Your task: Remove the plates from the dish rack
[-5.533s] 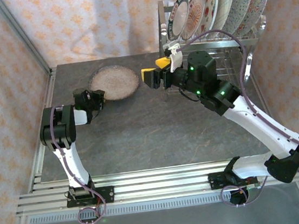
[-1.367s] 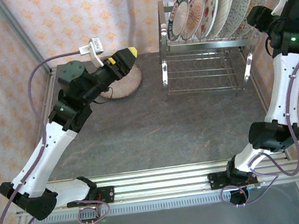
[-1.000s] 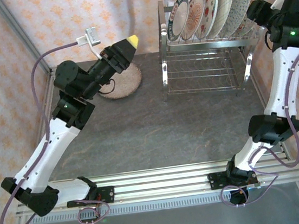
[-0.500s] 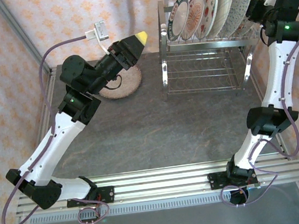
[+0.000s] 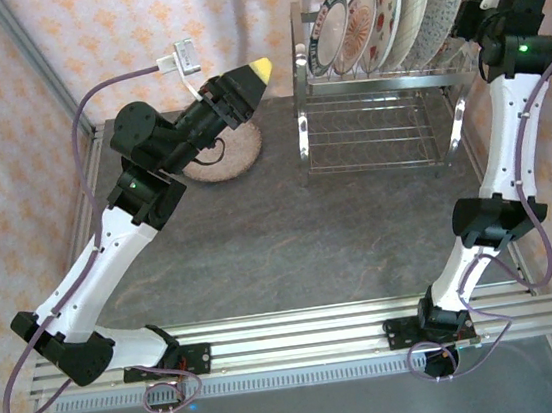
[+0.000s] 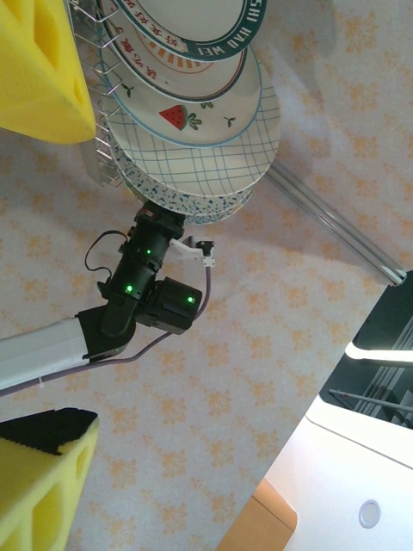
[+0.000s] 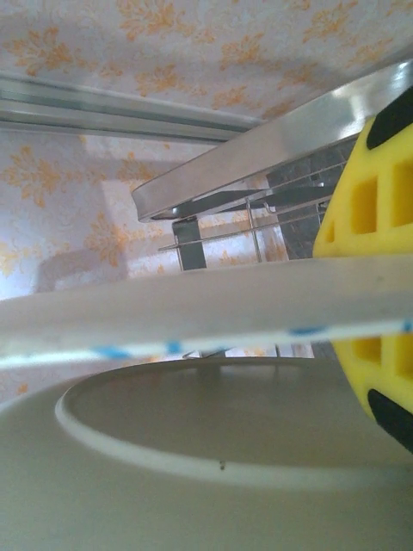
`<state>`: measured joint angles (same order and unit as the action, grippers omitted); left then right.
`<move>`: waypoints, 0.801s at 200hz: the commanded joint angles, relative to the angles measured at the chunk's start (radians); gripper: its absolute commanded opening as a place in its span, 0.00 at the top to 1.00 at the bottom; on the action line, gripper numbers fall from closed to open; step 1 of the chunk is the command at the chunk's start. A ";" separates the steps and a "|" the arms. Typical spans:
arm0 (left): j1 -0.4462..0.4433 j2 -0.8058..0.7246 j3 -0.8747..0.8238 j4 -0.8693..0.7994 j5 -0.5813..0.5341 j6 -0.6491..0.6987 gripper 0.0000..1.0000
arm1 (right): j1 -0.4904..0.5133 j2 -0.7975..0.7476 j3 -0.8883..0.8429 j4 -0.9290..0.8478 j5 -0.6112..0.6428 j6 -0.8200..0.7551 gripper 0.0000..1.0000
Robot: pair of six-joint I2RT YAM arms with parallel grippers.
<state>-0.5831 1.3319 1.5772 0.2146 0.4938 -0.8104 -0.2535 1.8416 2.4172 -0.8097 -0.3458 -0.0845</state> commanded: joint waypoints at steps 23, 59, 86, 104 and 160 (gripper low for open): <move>-0.009 -0.038 -0.024 0.042 0.005 -0.002 0.19 | 0.045 -0.043 0.079 -0.004 0.076 -0.036 1.00; -0.014 -0.045 -0.031 0.039 0.002 -0.006 0.19 | 0.058 -0.069 0.094 -0.011 0.170 -0.061 1.00; -0.019 -0.047 -0.033 0.037 0.001 -0.010 0.19 | 0.062 -0.091 0.095 -0.021 0.216 -0.076 1.00; -0.021 -0.050 -0.037 0.037 -0.001 -0.017 0.19 | 0.063 -0.109 0.091 -0.028 0.239 -0.081 1.00; -0.035 -0.041 -0.054 0.066 -0.008 -0.051 0.19 | 0.063 -0.180 0.076 -0.039 0.286 -0.090 1.00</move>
<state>-0.6025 1.3151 1.5303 0.2214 0.4896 -0.8417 -0.1951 1.7374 2.4615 -0.9024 -0.1081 -0.1596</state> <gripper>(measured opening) 0.810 0.097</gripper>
